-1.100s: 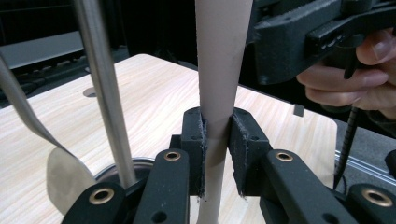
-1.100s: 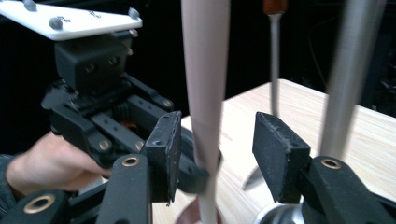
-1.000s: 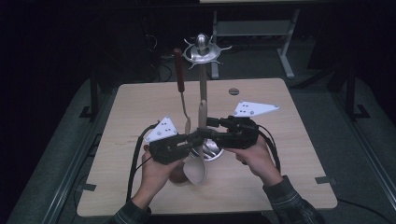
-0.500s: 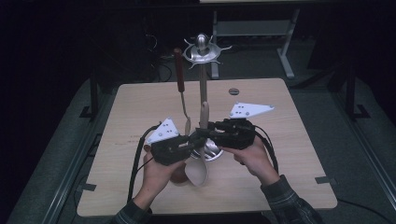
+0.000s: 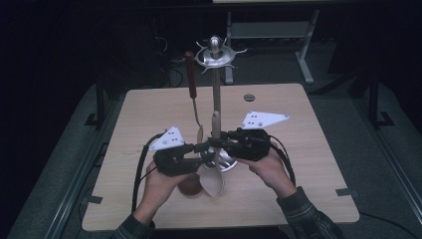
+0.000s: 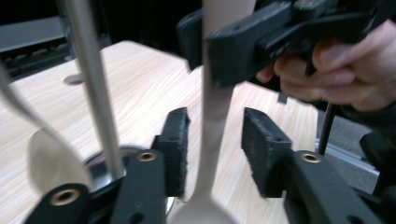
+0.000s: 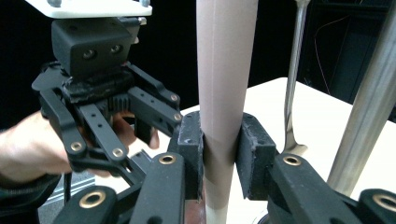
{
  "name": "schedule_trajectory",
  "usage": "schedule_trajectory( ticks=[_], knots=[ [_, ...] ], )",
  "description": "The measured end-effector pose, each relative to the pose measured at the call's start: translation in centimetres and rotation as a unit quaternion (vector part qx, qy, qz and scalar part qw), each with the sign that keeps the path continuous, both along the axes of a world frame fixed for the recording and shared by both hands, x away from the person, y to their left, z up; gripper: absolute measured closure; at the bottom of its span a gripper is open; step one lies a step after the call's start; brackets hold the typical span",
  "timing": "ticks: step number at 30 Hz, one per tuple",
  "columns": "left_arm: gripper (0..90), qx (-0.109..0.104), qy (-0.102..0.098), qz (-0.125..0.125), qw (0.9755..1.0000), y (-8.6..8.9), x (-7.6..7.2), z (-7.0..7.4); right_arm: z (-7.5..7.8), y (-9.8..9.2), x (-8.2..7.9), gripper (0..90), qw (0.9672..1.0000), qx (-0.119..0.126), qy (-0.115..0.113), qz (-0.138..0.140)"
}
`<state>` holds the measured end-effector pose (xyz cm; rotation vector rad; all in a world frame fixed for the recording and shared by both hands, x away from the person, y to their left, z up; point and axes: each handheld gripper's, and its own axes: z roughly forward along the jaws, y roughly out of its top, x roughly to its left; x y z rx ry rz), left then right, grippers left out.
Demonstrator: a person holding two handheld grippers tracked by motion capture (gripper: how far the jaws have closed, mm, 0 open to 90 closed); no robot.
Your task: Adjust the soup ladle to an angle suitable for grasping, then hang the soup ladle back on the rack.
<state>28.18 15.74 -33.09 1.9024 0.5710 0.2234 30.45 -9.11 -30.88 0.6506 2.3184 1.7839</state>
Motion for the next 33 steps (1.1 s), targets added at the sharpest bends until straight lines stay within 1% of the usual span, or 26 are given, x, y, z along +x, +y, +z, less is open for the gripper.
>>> schedule_trajectory(
  ticks=[1,3,5,7,9,11,12,13,14,15,16,18,19,20,21,22,23,24,26,27,28,29,30,31,32,33],
  knots=[
    [57.5,0.002,0.004,0.002,1.0,0.4,-0.1,-0.1,0.0,0.0,0.0,72.9,1.0,-0.001,-0.002,0.0],
    [53.4,0.02,0.006,0.003,0.9998,1.4,-0.1,-0.3,0.0,0.1,0.1,72.9,1.0,-0.005,-0.005,0.001],
    [50.1,0.027,0.018,0.01,0.9994,2.4,-0.4,-0.7,0.1,0.2,0.1,72.9,0.9999,-0.011,-0.007,0.0],
    [47.4,0.04,0.03,0.015,0.9987,3.4,-0.5,-1.3,0.2,0.3,0.1,72.9,0.9999,-0.013,-0.011,0.001],
    [44.9,0.054,0.041,0.022,0.9974,4.4,-0.6,-2.0,0.3,0.3,0.2,72.9,0.9998,-0.014,-0.015,0.003],
    [42.9,0.076,0.049,0.028,0.9955,5.4,-0.8,-2.7,0.5,0.4,0.3,72.9,0.9998,-0.013,-0.015,0.005],
    [42.0,0.089,0.051,0.032,0.9942,5.8,-0.9,-3.0,0.5,0.4,0.3,72.9,0.9997,-0.015,-0.017,0.006],
    [41.7,0.097,0.054,0.036,0.9932,6.3,-1.1,-3.4,0.6,0.5,0.4,72.8,0.9997,-0.015,-0.018,0.008],
    [40.9,0.097,0.054,0.036,0.9932,6.3,-1.1,-3.4,0.6,0.5,0.4,72.8,0.9997,-0.015,-0.018,0.008],
    [40.1,0.102,0.066,0.041,0.9918,7.4,-1.1,-4.2,0.8,0.5,0.5,72.9,0.9996,-0.014,-0.021,0.01],
    [40.0,0.098,0.071,0.043,0.9917,7.9,-1.2,-4.6,0.9,0.6,0.5,72.9,0.9996,-0.015,-0.023,0.01],
    [38.7,0.108,0.07,0.054,0.9902,8.8,-1.2,-5.3,1.1,0.6,0.6,72.9,0.9995,-0.018,-0.024,0.013],
    [37.8,0.114,0.073,0.06,0.9891,9.2,-1.2,-5.7,1.2,0.6,0.6,72.9,0.9995,-0.017,-0.024,0.013],
    [37.3,0.114,0.073,0.06,0.9891,9.2,-1.2,-5.7,1.3,0.6,0.7,73.0,0.9994,-0.018,-0.025,0.014],
    [36.5,0.117,0.075,0.065,0.9882,9.6,-1.2,-6.1,1.4,0.7,0.7,73.0,0.9994,-0.018,-0.025,0.015],
    [35.7,0.114,0.079,0.074,0.9875,10.0,-1.2,-6.5,1.7,0.7,0.7,73.0,0.9994,-0.018,-0.026,0.017],
    [35.7,0.115,0.079,0.076,0.9873,10.3,-1.2,-6.7,1.7,0.7,0.7,73.0,0.9994,-0.018,-0.026,0.017],
    [33.9,0.118,0.08,0.08,0.9865,10.9,-1.2,-7.3,2.1,0.9,0.8,73.0,0.9992,-0.017,-0.029,0.021],
    [32.2,0.13,0.08,0.085,0.9847,11.3,-1.3,-7.8,2.5,1.0,0.8,73.0,0.9989,-0.018,-0.035,0.025],
    [31.5,0.13,0.08,0.085,0.9847,11.3,-1.3,-7.8,2.8,1.0,0.8,73.0,0.9988,-0.018,-0.037,0.028],
    [31.5,0.132,0.082,0.086,0.9841,11.7,-1.2,-8.3,2.8,1.0,0.8,73.0,0.9988,-0.018,-0.037,0.028],
    [30.4,0.133,0.083,0.087,0.9837,11.8,-1.3,-8.6,3.4,1.2,0.9,73.0,0.9985,-0.017,-0.042,0.032],
    [30.0,0.133,0.083,0.087,0.9837,11.8,-1.3,-8.6,3.8,1.3,1.0,73.0,0.9984,-0.017,-0.043,0.033],
    [29.7,0.137,0.083,0.086,0.9834,12.1,-1.3,-9.1,4.1,1.4,1.1,73.0,0.9982,-0.016,-0.047,0.035],
    [29.7,0.137,0.083,0.086,0.9834,12.1,-1.3,-9.1,4.4,1.6,1.2,73.0,0.9981,-0.014,-0.049,0.037],
    [29.7,0.136,0.086,0.09,0.9828,12.3,-1.4,-9.4,4.7,1.7,1.2,73.0,0.998,-0.014,-0.048,0.037]
  ],
)
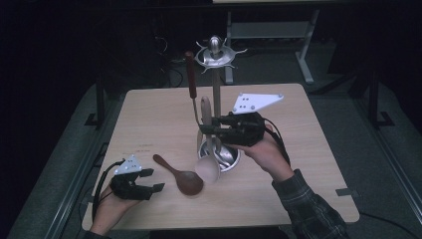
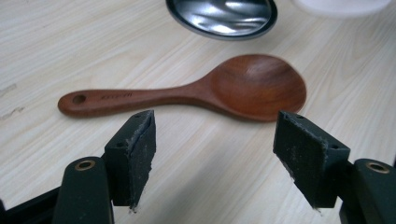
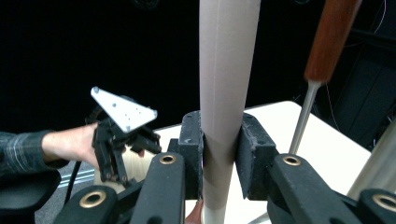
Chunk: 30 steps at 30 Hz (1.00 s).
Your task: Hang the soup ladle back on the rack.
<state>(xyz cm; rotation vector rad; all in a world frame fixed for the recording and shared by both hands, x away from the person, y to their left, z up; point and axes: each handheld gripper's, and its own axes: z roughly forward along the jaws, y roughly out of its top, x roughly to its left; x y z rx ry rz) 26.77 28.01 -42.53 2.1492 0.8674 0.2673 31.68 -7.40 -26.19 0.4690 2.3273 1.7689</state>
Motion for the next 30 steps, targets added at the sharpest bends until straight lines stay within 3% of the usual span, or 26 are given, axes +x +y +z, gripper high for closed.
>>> schedule_trajectory(
  ticks=[6,12,30],
  knots=[
    [29.7,0.007,0.003,0.006,1.0,0.7,-0.1,-0.5,1.6,0.8,0.7,73.0,0.9999,0.002,-0.011,0.001],
    [29.7,0.006,0.004,0.009,0.9999,0.9,0.0,-0.6,2.6,1.3,1.6,73.0,1.0,0.008,-0.004,0.001],
    [29.4,0.012,0.007,0.004,0.9999,0.8,0.0,-0.8,3.3,0.7,2.8,73.1,0.9995,0.031,0.002,-0.002]
  ],
)
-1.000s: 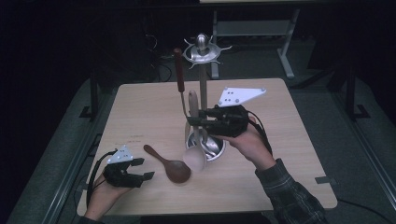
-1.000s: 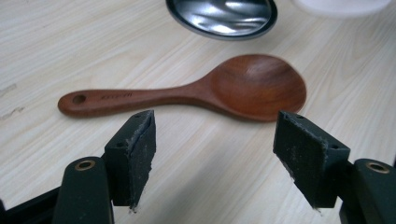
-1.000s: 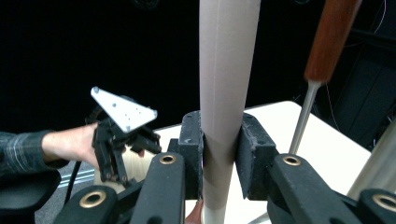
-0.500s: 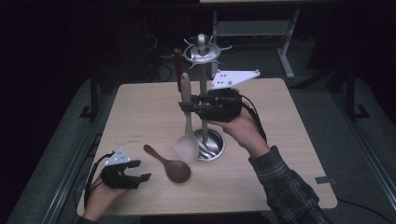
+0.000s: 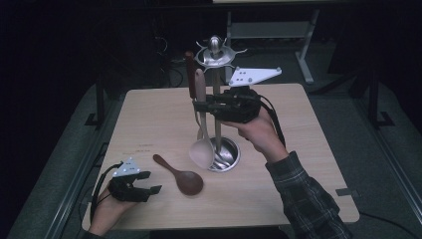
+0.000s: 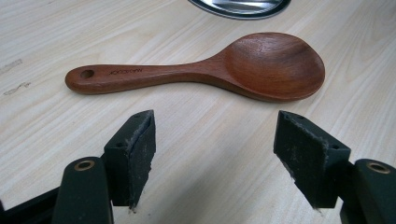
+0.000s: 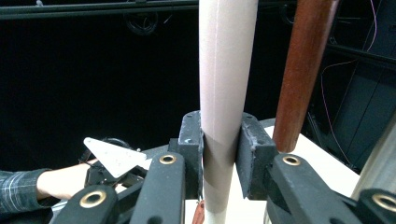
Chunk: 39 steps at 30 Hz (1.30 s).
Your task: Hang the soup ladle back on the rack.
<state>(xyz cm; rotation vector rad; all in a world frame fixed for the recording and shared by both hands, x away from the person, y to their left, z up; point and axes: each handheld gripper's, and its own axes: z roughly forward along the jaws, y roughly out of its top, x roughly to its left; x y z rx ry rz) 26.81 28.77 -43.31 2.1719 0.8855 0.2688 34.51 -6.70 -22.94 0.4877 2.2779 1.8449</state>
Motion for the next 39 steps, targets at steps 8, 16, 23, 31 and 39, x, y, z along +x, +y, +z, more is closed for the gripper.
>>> schedule_trajectory(
  ticks=[8,16,23,31,39],
  knots=[
    [29.4,0.005,0.0,-0.003,1.0,0.1,0.0,0.0,-0.5,-0.5,0.4,73.1,0.9999,0.008,0.006,-0.004],
    [29.3,0.004,0.002,-0.001,1.0,0.0,0.1,-0.1,-0.9,-1.2,0.7,73.1,0.9994,0.026,0.012,-0.019],
    [29.1,0.006,0.004,-0.003,1.0,0.0,0.1,-0.1,-1.4,-1.6,1.2,72.5,0.9988,0.034,0.019,-0.029],
    [29.1,0.007,0.005,-0.004,1.0,0.0,0.1,-0.1,-1.4,-1.7,0.4,64.2,0.999,0.007,-0.008,-0.043],
    [29.1,0.006,0.004,-0.001,1.0,0.1,0.1,-0.1,-2.7,-3.2,-0.4,61.7,0.9986,0.006,-0.009,-0.053]
  ],
)
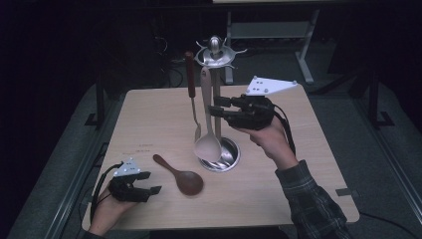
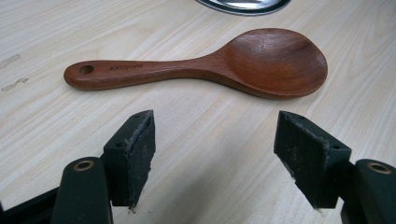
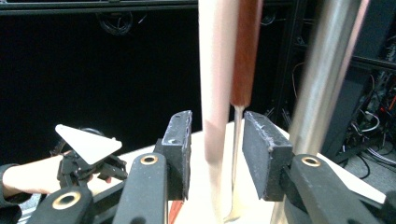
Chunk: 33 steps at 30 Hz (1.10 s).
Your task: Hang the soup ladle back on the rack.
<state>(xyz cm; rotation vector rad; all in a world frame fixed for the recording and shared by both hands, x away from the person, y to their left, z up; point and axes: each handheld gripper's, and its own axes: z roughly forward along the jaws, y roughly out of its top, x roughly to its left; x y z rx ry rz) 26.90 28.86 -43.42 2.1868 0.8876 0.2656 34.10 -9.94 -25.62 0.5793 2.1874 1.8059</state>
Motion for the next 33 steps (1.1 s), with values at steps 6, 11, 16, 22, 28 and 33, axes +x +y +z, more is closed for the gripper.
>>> schedule_trajectory(
  ticks=[6,11,16,22,28,33],
  knots=[
    [29.1,-0.001,-0.002,0.001,1.0,0.0,0.0,0.0,-1.9,-1.2,0.3,60.9,0.9989,-0.032,-0.002,-0.033],
    [29.1,0.001,-0.002,-0.001,1.0,0.0,0.0,0.0,-4.0,-1.7,1.2,61.0,0.997,-0.053,0.016,-0.055],
    [29.1,-0.003,-0.002,0.001,1.0,0.0,0.1,-0.1,-6.0,-1.8,2.2,60.3,0.9947,-0.068,0.038,-0.068],
    [29.1,-0.001,0.003,0.0,1.0,0.0,0.1,-0.1,-8.1,-1.0,3.5,58.2,0.9914,-0.095,0.063,-0.065],
    [30.6,-0.028,0.006,0.004,0.9996,-0.3,0.2,1.0,-9.3,0.0,4.6,57.3,0.9897,-0.106,0.078,-0.057],
    [33.7,-0.05,0.011,-0.001,0.9987,-0.6,0.4,2.3,-9.8,1.1,5.0,57.0,0.9888,-0.115,0.082,-0.048]
  ],
)
